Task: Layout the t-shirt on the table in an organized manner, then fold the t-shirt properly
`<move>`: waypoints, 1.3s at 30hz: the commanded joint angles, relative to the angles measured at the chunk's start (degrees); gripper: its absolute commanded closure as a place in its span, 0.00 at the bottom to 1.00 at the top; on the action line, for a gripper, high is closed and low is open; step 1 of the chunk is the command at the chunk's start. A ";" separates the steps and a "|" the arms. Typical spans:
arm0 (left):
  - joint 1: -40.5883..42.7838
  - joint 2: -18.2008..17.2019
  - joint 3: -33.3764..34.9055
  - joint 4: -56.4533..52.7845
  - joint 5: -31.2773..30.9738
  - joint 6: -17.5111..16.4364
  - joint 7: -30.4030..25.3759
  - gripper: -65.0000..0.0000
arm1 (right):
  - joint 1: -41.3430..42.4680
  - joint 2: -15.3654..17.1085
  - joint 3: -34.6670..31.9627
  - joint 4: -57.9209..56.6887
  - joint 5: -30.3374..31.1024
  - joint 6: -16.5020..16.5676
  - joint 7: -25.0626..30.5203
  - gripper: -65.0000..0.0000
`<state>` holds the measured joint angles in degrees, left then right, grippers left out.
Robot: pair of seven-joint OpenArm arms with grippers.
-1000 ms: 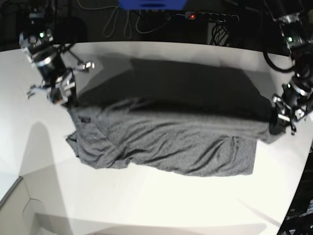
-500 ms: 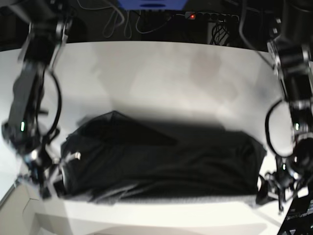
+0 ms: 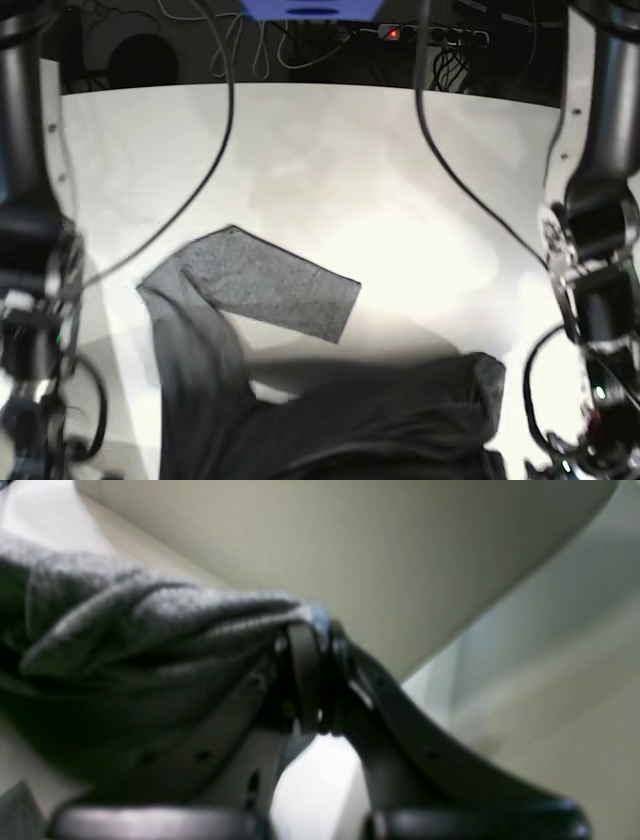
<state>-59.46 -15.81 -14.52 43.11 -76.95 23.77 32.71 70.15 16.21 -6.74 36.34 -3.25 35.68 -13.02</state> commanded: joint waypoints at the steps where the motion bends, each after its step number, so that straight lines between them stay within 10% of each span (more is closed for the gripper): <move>1: -4.05 -0.67 -0.11 1.06 -1.07 -0.52 -0.05 1.00 | 4.65 0.45 0.02 0.01 1.18 -1.26 3.30 1.00; 14: -4.58 -5.59 -0.11 1.68 -3.27 -0.52 0.30 1.00 | 4.44 0.36 7.93 16.63 1.36 -6.54 -2.15 1.00; 24: 9.31 -7.70 -1.43 3.17 -8.05 -0.52 5.23 1.00 | -30.90 -0.87 11.45 49.77 1.62 -6.27 -9.45 1.00; 39: 32.96 -9.11 -4.33 21.28 -8.05 -0.52 11.73 1.00 | -64.74 -7.55 19.36 65.68 1.62 -6.01 -9.01 1.00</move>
<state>-24.99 -23.64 -18.28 63.44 -81.97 22.11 43.35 4.67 8.45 12.38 101.08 -2.00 30.26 -23.09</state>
